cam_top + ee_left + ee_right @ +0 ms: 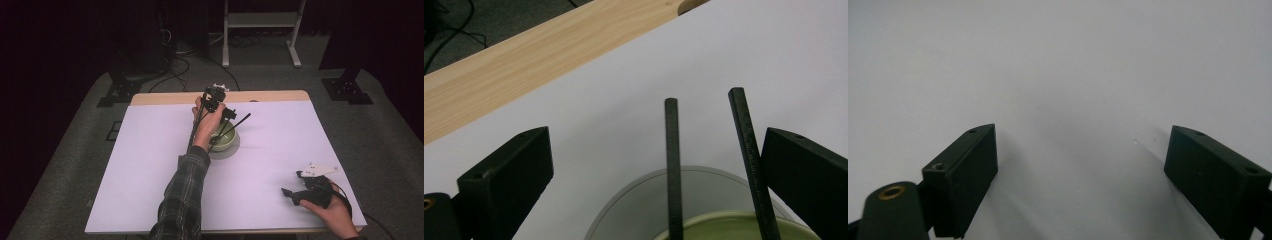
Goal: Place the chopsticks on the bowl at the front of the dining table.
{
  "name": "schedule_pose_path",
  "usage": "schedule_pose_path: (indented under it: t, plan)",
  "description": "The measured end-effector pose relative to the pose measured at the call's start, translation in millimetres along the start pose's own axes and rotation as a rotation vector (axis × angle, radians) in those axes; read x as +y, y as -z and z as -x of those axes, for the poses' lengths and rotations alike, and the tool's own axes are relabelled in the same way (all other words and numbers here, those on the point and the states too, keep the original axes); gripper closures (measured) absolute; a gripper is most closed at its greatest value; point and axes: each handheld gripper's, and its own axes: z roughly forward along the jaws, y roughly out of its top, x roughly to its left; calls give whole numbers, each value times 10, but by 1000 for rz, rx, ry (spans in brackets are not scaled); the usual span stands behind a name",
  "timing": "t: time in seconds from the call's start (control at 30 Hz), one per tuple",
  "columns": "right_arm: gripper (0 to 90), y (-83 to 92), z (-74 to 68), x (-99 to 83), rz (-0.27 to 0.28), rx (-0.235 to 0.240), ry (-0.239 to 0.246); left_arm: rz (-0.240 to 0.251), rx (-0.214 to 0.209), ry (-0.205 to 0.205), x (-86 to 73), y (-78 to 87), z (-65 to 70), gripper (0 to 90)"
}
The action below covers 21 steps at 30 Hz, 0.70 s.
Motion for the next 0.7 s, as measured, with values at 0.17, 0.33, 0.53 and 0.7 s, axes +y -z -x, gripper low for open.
schedule_pose_path:
  t: [0.17,0.33,0.53,0.7]
  plan:
    - [122,0,0,0,0,0,0,-6,11,12,-8,24,-62,2]
    - [122,0,0,0,0,0,0,-6,18,30,-21,46,-136,3]
    - [122,0,0,0,0,0,0,-9,27,42,-35,72,-191,2]
    - [122,0,-1,0,-1,0,-1,-12,41,51,-47,90,-239,2]
